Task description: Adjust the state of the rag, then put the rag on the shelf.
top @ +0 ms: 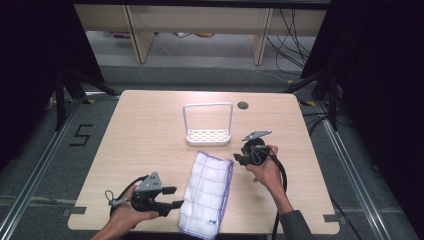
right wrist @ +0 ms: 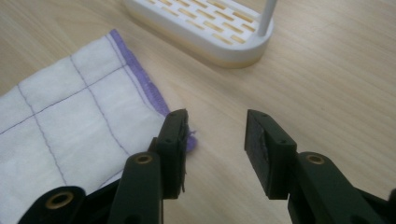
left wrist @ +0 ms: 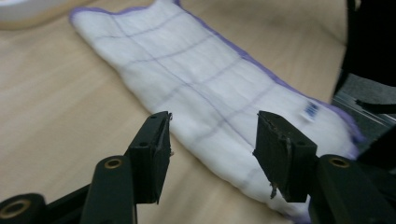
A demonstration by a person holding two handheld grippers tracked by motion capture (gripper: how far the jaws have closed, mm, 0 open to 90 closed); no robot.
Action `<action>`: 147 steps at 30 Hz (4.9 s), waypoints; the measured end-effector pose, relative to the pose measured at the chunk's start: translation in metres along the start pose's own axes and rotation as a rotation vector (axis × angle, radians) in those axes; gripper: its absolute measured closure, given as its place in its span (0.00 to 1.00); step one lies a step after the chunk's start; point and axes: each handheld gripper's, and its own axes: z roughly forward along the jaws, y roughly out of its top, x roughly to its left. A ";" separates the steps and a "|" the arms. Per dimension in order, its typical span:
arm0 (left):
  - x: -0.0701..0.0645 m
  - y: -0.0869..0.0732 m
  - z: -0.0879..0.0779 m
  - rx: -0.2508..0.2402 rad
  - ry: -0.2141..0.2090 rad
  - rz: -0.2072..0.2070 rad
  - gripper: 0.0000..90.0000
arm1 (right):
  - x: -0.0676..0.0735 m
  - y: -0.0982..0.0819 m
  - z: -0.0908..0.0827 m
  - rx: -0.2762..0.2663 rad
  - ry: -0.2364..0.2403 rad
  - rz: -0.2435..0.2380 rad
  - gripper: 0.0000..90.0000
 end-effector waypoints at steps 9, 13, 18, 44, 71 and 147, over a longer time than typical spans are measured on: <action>0.048 0.033 0.032 0.044 0.047 -0.046 0.50 | 0.008 0.001 0.010 0.041 0.007 0.036 0.63; 0.061 0.049 0.049 0.078 0.044 -0.081 0.52 | 0.008 0.002 0.011 0.054 0.024 0.054 0.61; 0.067 0.068 0.063 0.127 0.047 -0.072 0.53 | 0.007 0.004 0.012 0.092 0.031 0.077 0.60; 0.089 0.092 0.112 0.242 0.113 -0.084 0.54 | 0.012 0.010 0.038 0.162 0.015 0.066 0.61; 0.086 0.084 0.119 0.262 0.073 0.022 0.95 | 0.014 0.006 0.044 0.178 0.045 0.081 0.79; 0.043 0.208 -0.038 -0.025 0.107 0.134 0.96 | 0.037 0.124 -0.101 -0.190 0.060 -0.111 0.95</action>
